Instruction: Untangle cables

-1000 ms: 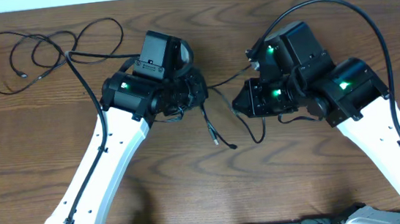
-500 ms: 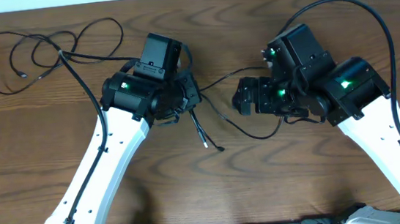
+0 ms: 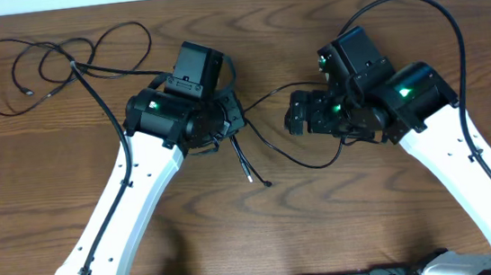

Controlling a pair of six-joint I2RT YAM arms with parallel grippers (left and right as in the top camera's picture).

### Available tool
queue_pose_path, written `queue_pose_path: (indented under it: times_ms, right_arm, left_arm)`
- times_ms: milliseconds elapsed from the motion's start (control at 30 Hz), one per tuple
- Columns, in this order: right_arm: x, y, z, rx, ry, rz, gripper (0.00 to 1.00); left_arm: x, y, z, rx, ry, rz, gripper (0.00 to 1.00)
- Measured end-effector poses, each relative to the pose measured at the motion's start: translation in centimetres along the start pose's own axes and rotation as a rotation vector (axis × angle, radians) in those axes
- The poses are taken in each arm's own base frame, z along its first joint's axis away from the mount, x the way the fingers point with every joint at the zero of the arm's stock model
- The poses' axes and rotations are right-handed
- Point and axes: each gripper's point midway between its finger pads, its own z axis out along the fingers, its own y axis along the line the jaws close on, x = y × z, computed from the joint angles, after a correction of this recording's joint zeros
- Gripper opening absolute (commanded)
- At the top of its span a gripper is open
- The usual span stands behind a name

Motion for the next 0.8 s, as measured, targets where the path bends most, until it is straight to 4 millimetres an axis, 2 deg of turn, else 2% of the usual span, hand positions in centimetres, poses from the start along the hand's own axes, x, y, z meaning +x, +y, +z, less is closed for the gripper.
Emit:
queue_pose_path:
  times_ms: [67, 267, 400, 567, 800]
  right_arm:
    - [0.0, 0.1, 0.4, 0.0, 0.01, -0.011, 0.94]
    - [0.4, 2.1, 1.7, -0.104, 0.078, -0.11, 0.95]
    - [0.9, 3.3, 1.6, -0.177, 0.108, -0.182, 0.99]
    - [2.0, 4.8, 1.3, -0.26, 0.139, -0.3, 0.99]
    - [3.2, 6.6, 1.2, -0.32, 0.148, -0.418, 0.99]
  left_arm:
    - [0.1, -0.1, 0.0, 0.001, 0.001, 0.003, 0.08]
    - [0.1, -0.3, 0.0, 0.011, 0.002, 0.007, 0.08]
    - [0.2, -1.4, 0.0, 0.064, 0.013, 0.011, 0.08]
    - [0.4, -2.8, -0.2, 0.14, 0.041, -0.012, 0.08]
    - [1.0, -3.6, -0.3, 0.18, 0.086, -0.112, 0.08]
